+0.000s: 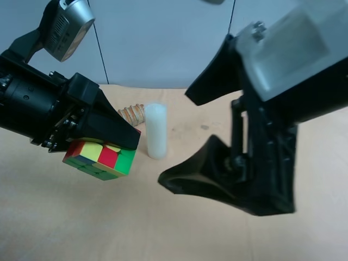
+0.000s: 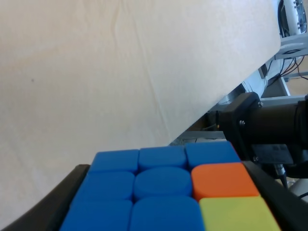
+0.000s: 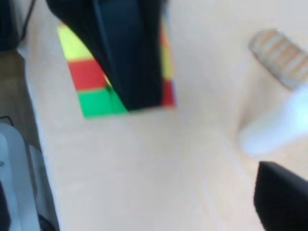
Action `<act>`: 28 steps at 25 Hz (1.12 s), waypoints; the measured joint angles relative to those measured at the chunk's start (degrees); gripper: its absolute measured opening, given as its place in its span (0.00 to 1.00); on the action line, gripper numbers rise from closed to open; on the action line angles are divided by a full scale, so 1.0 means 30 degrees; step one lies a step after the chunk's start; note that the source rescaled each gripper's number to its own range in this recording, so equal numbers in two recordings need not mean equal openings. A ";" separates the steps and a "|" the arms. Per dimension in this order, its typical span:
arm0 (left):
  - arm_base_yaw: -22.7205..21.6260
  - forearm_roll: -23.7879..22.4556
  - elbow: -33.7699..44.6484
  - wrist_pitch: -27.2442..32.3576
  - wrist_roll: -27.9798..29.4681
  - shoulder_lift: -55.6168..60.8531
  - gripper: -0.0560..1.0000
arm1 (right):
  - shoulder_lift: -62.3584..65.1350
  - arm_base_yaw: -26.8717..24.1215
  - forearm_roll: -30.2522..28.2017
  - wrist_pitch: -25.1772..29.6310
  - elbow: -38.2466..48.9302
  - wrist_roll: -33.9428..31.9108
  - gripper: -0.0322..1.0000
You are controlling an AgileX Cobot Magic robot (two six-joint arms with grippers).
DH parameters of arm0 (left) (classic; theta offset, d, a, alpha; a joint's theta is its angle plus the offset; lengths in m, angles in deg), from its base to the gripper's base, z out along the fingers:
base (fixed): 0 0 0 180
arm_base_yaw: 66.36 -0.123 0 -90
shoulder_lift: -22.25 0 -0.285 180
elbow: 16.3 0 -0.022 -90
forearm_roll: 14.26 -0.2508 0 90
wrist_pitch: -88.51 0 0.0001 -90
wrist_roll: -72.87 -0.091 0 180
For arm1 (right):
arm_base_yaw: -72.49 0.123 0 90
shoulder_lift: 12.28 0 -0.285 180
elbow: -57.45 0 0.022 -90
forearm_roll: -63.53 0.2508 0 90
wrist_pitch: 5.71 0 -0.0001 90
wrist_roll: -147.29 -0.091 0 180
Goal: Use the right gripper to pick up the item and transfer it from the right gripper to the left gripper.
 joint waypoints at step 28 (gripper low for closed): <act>0.0021 0.0040 0.0000 -0.0015 0.0000 0.0000 0.05 | 1.6693 0.0000 -0.3815 0.4782 0.9822 -0.7508 1.00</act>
